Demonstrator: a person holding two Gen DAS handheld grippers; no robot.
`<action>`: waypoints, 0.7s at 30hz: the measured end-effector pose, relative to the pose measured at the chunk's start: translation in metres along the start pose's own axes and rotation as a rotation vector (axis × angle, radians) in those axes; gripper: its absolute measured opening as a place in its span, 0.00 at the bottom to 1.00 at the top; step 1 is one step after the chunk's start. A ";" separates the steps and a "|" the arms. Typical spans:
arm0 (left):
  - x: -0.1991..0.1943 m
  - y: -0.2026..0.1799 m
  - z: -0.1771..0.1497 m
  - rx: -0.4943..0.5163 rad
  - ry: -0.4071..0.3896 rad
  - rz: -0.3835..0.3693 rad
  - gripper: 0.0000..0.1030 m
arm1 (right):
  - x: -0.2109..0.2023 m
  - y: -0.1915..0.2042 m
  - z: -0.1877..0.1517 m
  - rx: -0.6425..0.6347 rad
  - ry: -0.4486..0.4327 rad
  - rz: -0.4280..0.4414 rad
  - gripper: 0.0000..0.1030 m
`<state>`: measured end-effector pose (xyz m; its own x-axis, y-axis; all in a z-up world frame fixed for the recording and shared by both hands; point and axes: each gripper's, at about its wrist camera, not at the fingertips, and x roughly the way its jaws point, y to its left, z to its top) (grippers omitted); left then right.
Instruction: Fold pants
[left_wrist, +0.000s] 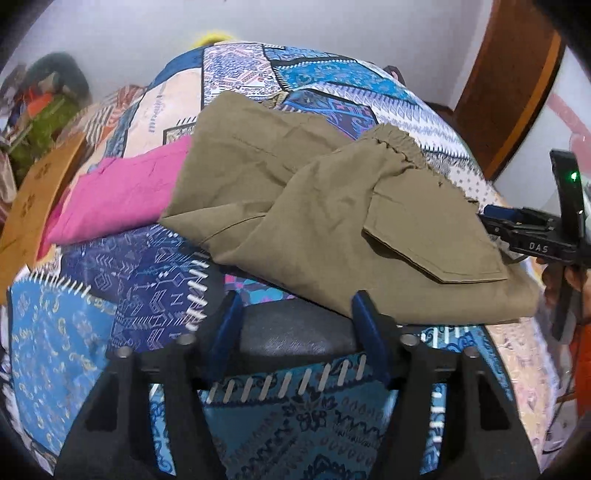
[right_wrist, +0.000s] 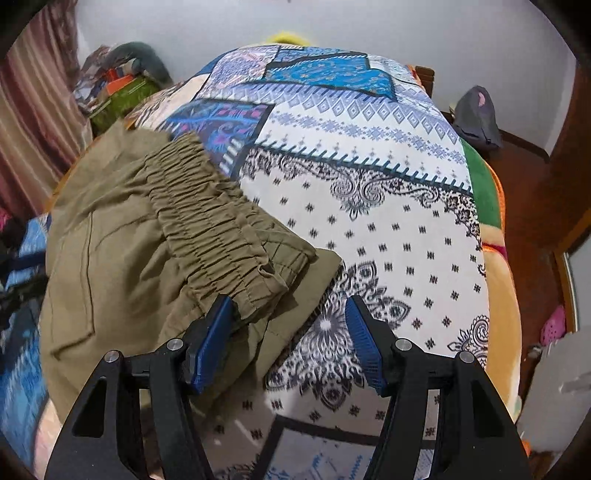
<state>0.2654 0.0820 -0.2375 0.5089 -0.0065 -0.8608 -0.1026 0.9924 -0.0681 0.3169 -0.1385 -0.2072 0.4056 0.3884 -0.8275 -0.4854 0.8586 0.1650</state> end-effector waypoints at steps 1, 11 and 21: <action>-0.004 0.004 0.001 -0.011 -0.006 0.006 0.50 | -0.006 0.000 0.000 0.006 -0.014 0.000 0.56; -0.029 0.004 0.045 0.078 -0.120 0.025 0.29 | -0.084 0.046 -0.023 0.013 -0.162 0.085 0.55; 0.041 0.018 0.041 0.077 0.027 0.030 0.21 | -0.037 0.080 -0.052 -0.006 -0.049 0.187 0.40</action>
<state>0.3199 0.1048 -0.2536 0.4831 0.0213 -0.8753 -0.0509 0.9987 -0.0038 0.2228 -0.1012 -0.1916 0.3452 0.5572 -0.7552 -0.5604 0.7679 0.3104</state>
